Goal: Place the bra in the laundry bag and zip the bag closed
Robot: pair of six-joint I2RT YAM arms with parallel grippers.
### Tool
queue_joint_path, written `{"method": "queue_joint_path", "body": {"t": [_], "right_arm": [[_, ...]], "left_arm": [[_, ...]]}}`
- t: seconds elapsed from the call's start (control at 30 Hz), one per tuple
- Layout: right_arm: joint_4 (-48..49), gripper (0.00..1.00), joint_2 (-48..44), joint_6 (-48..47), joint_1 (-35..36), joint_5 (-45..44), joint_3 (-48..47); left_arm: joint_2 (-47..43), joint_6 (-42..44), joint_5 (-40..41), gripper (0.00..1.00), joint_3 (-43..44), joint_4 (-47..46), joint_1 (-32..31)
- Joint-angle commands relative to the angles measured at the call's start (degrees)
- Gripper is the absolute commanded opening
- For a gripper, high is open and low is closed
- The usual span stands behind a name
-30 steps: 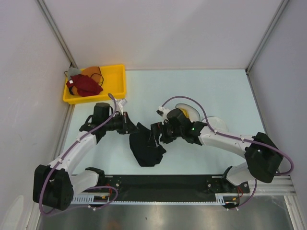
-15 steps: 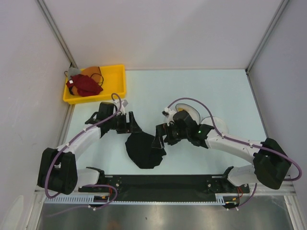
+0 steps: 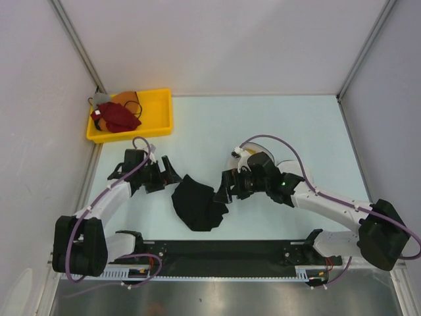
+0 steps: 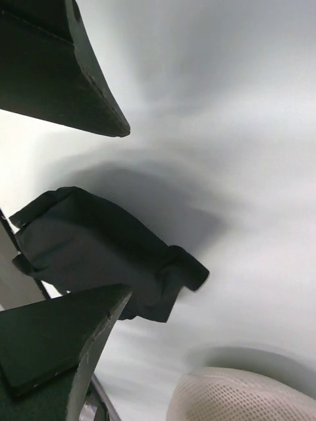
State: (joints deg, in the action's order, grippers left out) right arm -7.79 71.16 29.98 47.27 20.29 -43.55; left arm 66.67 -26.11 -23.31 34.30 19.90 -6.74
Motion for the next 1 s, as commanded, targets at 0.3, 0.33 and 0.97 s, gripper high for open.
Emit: {"method": "queue_joint_path", "body": {"t": [0.3,0.33,0.97], "right_arm": [[1.55,1.0,-4.97,0.52,-0.24,-0.17,3.03],[1.46,1.0,-5.06,0.61,-0.24,-0.17,2.95],[5.4,1.0,0.56,21.51,2.57,-6.32,1.28]], "left_arm": [[5.31,-11.95,-12.2,0.77,-9.51,-14.97,0.33],[4.87,-12.04,-11.94,0.75,-10.48,-15.5,0.33],[-12.6,-5.02,2.89,0.0,-3.91,-6.64,-6.34]]}}
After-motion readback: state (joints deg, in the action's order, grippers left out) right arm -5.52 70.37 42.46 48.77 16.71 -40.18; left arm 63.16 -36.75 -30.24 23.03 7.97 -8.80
